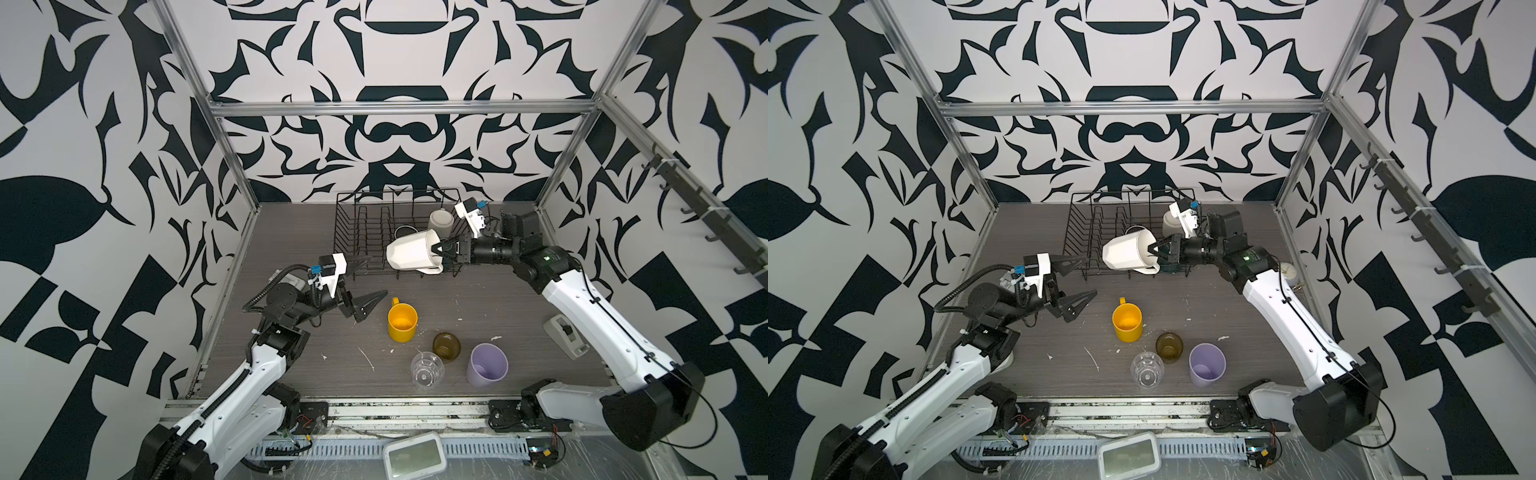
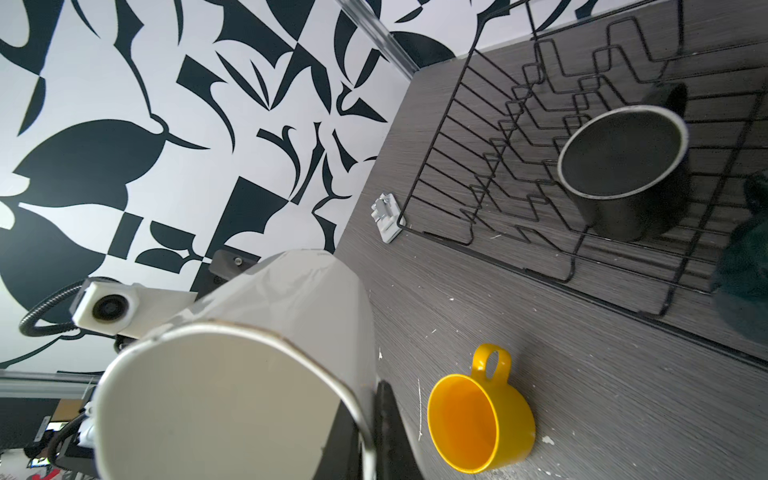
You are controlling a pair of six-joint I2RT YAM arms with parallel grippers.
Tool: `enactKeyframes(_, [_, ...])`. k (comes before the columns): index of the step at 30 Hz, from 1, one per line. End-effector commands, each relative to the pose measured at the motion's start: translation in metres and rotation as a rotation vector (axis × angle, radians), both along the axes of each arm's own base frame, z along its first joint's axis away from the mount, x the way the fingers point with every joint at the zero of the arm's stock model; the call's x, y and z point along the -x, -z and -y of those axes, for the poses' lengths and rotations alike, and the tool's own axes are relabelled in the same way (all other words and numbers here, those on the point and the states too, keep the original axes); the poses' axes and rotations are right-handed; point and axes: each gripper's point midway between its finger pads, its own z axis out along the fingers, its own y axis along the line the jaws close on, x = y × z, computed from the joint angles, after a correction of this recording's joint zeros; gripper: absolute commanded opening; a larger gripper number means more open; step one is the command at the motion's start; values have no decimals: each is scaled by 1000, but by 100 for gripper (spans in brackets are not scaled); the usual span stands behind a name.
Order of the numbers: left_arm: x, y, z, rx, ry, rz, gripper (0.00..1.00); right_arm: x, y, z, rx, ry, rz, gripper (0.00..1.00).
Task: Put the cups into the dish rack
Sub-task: 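Bring the left gripper to the white mug base while the right holds it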
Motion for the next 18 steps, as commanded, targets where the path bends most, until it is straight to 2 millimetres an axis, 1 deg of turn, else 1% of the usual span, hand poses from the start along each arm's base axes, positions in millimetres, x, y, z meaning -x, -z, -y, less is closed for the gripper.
enactKeyframes(1, [7,-13,0,28,36,54,99,11,-47,-10,-107,-80,146,0])
enactKeyframes(11, [-2,-17,1,58,24,47,99,24,-51,-21,-156,-147,146,0])
enactKeyframes(18, [-8,-18,-1,63,4,45,99,29,-48,-22,-158,-160,144,0])
